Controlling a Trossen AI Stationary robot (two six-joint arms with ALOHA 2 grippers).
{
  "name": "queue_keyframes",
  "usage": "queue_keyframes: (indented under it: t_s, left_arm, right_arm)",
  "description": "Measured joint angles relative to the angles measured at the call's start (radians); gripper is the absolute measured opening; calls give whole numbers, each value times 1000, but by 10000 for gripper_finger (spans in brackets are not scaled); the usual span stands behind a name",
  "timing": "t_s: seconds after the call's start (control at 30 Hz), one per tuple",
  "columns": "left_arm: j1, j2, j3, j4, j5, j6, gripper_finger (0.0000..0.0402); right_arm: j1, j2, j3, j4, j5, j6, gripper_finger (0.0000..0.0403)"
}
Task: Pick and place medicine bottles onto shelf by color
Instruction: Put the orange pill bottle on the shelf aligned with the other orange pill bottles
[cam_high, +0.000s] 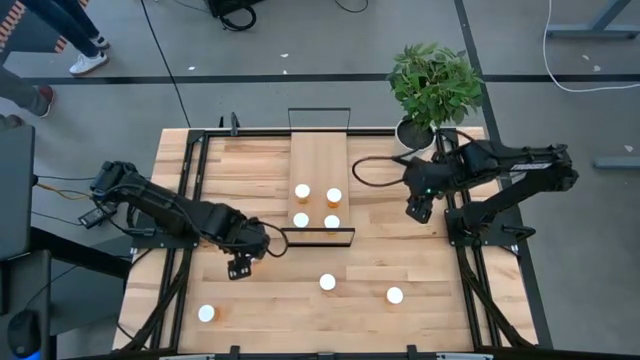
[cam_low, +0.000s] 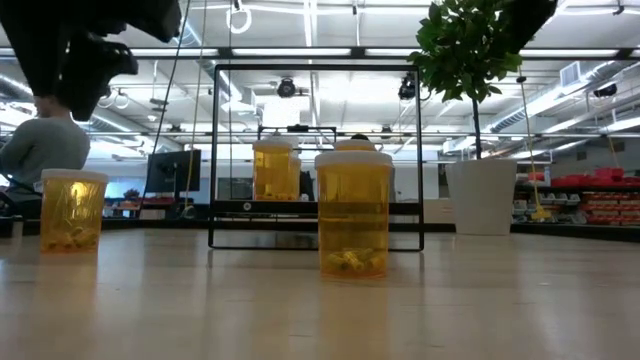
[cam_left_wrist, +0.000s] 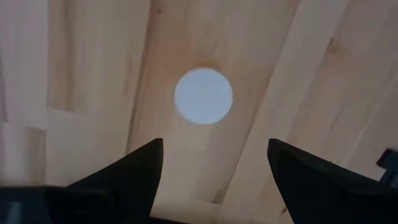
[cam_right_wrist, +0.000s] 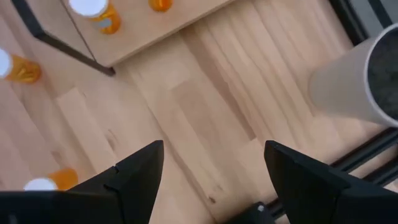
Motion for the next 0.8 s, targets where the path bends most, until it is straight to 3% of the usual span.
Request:
queue_keyframes:
  t_s: [0.27, 0.43, 0.8]
  left_arm:
    - [2, 0, -104, 97, 23, -56, 303]
    - [3, 0, -164, 177, 16, -49, 333]
    - [37, 2, -172, 186, -48, -31, 373]
  right_arm:
    - [46, -5, -14, 14, 8, 154, 287]
    - [62, -5, -14, 14, 83, 161, 287]
    - [62, -5, -14, 14, 81, 256, 287]
